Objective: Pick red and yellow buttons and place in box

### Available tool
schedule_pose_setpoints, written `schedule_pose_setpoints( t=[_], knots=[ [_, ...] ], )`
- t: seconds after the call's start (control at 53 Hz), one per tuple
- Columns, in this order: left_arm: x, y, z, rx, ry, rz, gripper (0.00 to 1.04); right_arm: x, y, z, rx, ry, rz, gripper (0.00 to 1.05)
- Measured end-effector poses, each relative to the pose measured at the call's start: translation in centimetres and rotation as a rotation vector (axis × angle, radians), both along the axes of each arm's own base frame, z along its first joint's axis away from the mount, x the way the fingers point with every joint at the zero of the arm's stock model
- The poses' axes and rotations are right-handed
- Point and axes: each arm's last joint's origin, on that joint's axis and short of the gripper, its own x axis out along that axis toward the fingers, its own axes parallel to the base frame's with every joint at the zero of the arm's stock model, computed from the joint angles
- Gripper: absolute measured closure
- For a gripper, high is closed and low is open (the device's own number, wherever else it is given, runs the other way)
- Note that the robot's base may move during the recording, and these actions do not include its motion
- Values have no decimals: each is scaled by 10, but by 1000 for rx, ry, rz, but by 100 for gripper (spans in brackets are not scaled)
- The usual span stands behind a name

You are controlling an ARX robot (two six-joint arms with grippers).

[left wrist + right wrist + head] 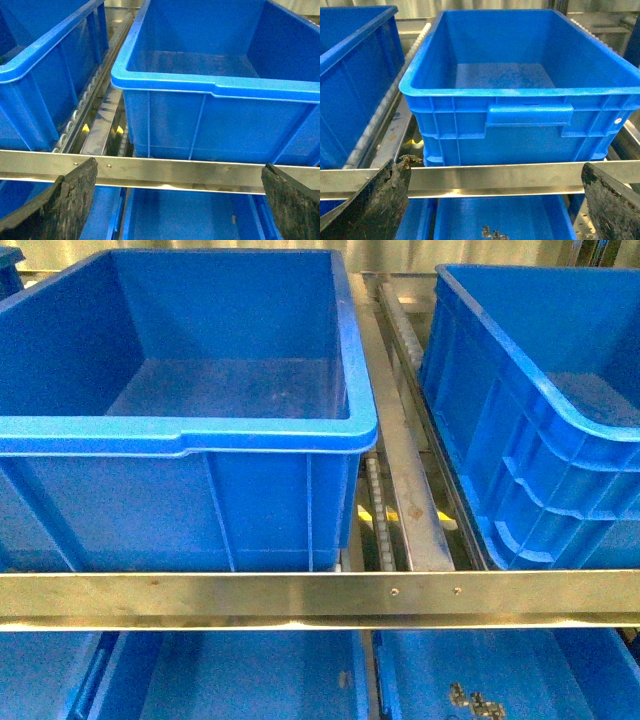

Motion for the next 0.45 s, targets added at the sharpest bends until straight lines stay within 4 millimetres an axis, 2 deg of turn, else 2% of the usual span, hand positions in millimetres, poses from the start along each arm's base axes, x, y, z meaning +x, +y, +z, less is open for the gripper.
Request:
schedule_pose_setpoints(
  t=[0.453],
  knots=[
    [0,0,0,0,0,0,8,0,0,0,0,0,0,6]
  ],
)
